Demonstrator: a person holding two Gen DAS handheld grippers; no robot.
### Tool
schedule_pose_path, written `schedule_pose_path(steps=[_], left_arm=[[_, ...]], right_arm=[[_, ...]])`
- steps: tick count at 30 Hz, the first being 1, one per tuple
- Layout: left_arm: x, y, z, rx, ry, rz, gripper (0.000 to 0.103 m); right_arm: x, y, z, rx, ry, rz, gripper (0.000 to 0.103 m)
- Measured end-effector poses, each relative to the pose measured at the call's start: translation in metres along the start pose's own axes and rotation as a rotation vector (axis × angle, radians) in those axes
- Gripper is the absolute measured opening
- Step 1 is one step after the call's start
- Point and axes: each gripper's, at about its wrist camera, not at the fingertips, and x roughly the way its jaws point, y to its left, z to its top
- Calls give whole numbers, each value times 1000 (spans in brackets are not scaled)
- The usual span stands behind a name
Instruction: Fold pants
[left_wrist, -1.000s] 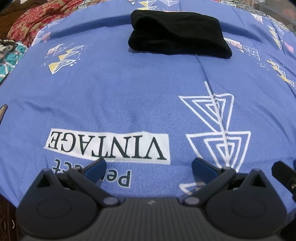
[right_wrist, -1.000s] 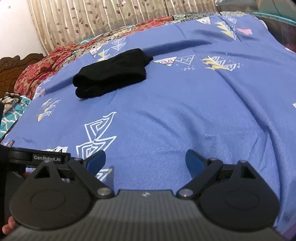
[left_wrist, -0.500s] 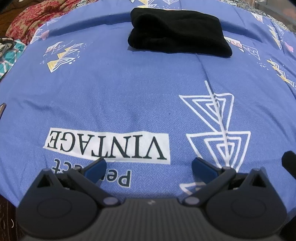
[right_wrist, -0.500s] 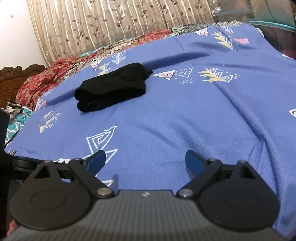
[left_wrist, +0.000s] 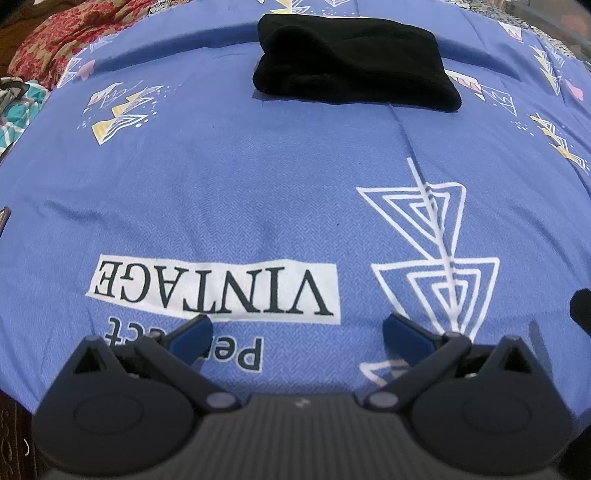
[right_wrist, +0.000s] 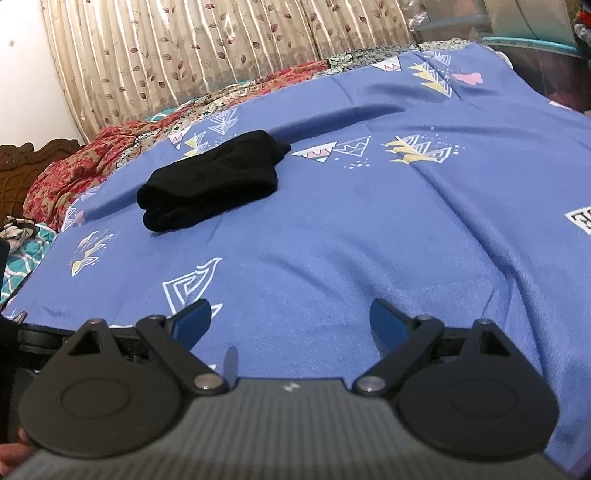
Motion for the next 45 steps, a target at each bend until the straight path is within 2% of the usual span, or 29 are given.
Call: schedule_pose_path(steps=[22,26,30,45], left_arm=[[-1,4,1,-18,-7,-22,103],[-12,1,1,-16,-2,14,102],[-29,-10,0,43,-64,71,103],[-54,-17,1,52,-48,56,103]], right_arm=[[3,3,-1,-18,16,-10,94],[-3,5,-1,-39,-20,-6,94],[-8,8,0,-55,-42,-1,94],[-37,11,18,29,-37,18,94]])
